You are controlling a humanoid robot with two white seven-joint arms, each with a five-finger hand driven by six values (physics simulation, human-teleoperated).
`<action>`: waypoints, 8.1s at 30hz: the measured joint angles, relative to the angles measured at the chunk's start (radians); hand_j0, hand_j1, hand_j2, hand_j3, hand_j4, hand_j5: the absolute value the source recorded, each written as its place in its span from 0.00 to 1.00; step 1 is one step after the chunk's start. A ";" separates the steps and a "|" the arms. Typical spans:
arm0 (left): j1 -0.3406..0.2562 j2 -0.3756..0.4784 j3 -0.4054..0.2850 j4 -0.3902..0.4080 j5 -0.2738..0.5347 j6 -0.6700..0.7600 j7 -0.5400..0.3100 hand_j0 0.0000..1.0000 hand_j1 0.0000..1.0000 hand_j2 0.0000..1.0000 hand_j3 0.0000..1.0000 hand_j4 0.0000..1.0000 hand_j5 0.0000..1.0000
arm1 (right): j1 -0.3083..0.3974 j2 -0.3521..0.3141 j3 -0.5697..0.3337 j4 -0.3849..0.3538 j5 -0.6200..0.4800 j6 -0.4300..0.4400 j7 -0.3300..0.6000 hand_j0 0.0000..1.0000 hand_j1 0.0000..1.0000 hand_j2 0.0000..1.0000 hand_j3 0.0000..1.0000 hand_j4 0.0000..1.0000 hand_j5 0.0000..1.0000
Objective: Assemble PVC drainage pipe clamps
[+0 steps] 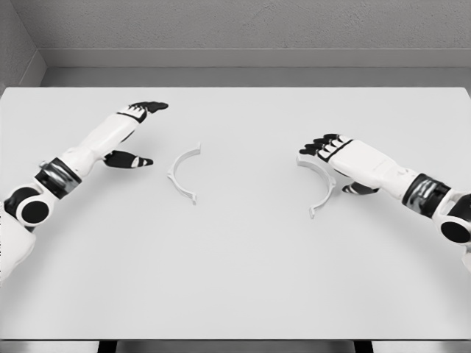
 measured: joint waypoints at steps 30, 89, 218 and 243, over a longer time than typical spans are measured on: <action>0.002 -0.049 -0.022 0.050 -0.006 0.000 0.000 1.00 1.00 1.00 1.00 1.00 1.00 | -0.037 0.065 0.065 -0.014 0.010 0.034 0.029 1.00 1.00 1.00 1.00 1.00 1.00; -0.041 -0.143 -0.020 0.127 -0.006 0.000 0.002 1.00 1.00 1.00 1.00 1.00 1.00 | -0.101 0.122 0.109 0.031 0.040 0.112 0.036 1.00 1.00 1.00 1.00 1.00 1.00; -0.002 -0.234 -0.022 0.071 -0.076 0.000 0.001 1.00 1.00 1.00 1.00 1.00 1.00 | 0.316 -0.153 -0.415 -0.255 -0.517 -0.108 0.059 1.00 1.00 1.00 1.00 1.00 1.00; -0.003 -0.276 -0.022 0.071 -0.100 0.000 0.000 1.00 1.00 1.00 1.00 1.00 1.00 | 0.316 -0.153 -0.415 -0.256 -0.518 -0.108 0.060 1.00 1.00 1.00 1.00 1.00 1.00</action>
